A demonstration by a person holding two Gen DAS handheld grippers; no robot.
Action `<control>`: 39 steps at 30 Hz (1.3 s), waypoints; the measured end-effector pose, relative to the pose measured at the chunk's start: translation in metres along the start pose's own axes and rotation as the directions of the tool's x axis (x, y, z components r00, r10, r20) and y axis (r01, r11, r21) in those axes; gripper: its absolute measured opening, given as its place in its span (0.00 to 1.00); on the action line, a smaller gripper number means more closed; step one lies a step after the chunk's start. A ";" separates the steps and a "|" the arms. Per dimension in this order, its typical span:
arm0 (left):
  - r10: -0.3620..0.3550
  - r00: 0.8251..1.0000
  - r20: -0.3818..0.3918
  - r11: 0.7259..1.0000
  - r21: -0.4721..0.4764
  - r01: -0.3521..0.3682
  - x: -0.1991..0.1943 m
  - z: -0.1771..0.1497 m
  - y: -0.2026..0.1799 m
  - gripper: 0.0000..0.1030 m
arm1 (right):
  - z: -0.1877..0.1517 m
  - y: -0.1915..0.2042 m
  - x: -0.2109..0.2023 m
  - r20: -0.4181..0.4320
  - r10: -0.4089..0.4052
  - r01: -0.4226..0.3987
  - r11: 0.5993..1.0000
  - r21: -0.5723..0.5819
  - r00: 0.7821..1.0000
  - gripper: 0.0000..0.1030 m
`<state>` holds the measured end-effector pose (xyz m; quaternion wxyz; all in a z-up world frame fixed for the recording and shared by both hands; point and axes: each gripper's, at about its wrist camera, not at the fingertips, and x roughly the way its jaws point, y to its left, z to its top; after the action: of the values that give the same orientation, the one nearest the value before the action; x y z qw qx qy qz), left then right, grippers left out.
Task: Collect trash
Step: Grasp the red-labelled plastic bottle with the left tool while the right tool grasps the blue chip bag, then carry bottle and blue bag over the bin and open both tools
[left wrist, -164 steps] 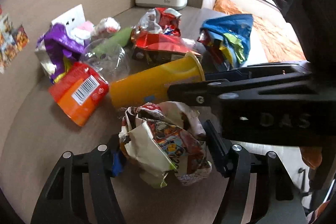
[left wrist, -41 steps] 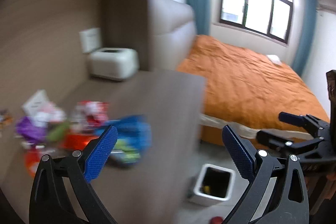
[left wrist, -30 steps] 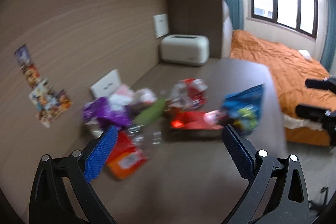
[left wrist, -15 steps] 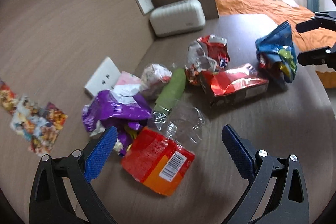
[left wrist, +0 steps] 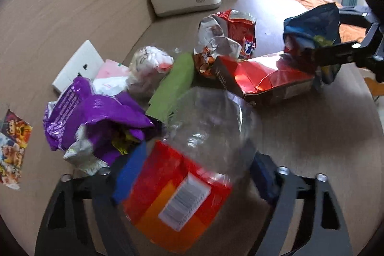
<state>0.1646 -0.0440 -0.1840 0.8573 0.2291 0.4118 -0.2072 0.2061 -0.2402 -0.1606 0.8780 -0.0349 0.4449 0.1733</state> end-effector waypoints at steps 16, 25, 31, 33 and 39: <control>-0.005 0.998 0.059 0.992 -0.126 0.013 -0.040 0.001 -0.019 0.54 | -0.001 0.004 -0.059 0.100 -0.039 0.034 0.998 0.057 0.994 0.81; -0.046 0.989 0.138 0.988 -0.140 0.066 -0.082 0.015 -0.046 0.53 | -0.025 0.004 -0.112 0.167 -0.112 0.094 0.989 0.116 0.980 0.81; -0.095 0.977 0.192 0.990 -0.085 0.113 -0.101 0.037 -0.086 0.53 | -0.054 -0.008 -0.145 0.183 -0.189 0.157 0.972 0.176 0.965 0.81; -0.113 0.972 0.206 0.989 -0.066 0.129 -0.105 0.046 -0.104 0.53 | -0.065 -0.015 -0.157 0.188 -0.211 0.173 0.964 0.200 0.959 0.81; -0.152 0.962 0.226 0.987 -0.010 0.158 -0.112 0.069 -0.157 0.53 | -0.100 -0.043 -0.184 0.183 -0.270 0.214 0.937 0.277 0.946 0.81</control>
<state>0.0572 -0.1909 -0.0913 0.8825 0.1593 0.3318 -0.2927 0.0438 -0.3526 -0.0785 0.9332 0.0422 0.3568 0.0080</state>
